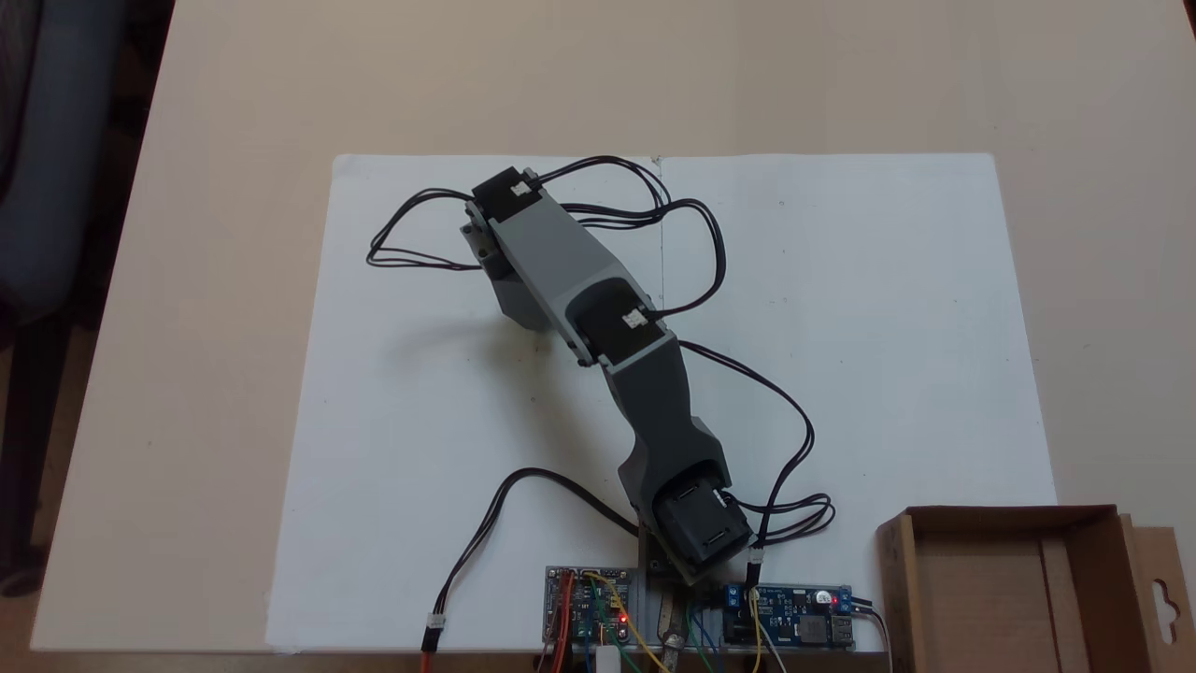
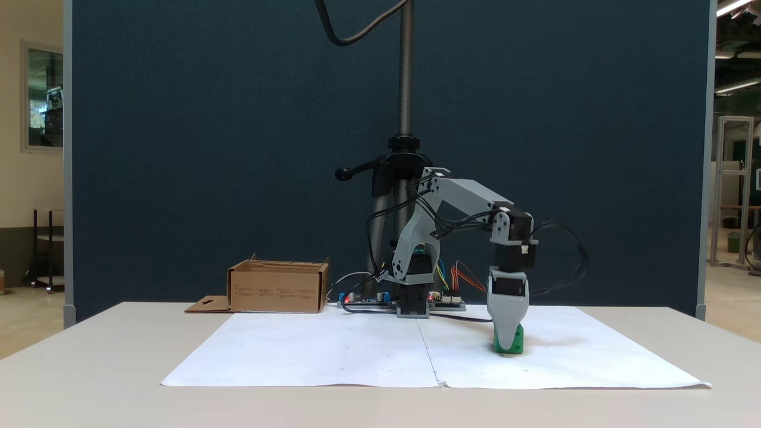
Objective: Grasp a green dice and put it in the bin.
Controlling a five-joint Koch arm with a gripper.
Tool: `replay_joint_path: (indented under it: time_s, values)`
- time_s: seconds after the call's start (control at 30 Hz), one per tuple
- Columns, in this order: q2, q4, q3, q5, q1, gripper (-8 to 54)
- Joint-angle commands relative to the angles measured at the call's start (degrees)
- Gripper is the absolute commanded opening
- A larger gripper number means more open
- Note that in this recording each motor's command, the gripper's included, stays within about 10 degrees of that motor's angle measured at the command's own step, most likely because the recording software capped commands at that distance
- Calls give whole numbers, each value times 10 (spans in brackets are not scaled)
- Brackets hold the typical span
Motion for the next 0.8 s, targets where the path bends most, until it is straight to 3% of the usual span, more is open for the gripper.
replay_joint_path:
  time_s: [0.0, 0.77]
  values:
    - [12, -5, -6, -40, -11, 426]
    - [-11, -6, -6, -40, -20, 367]
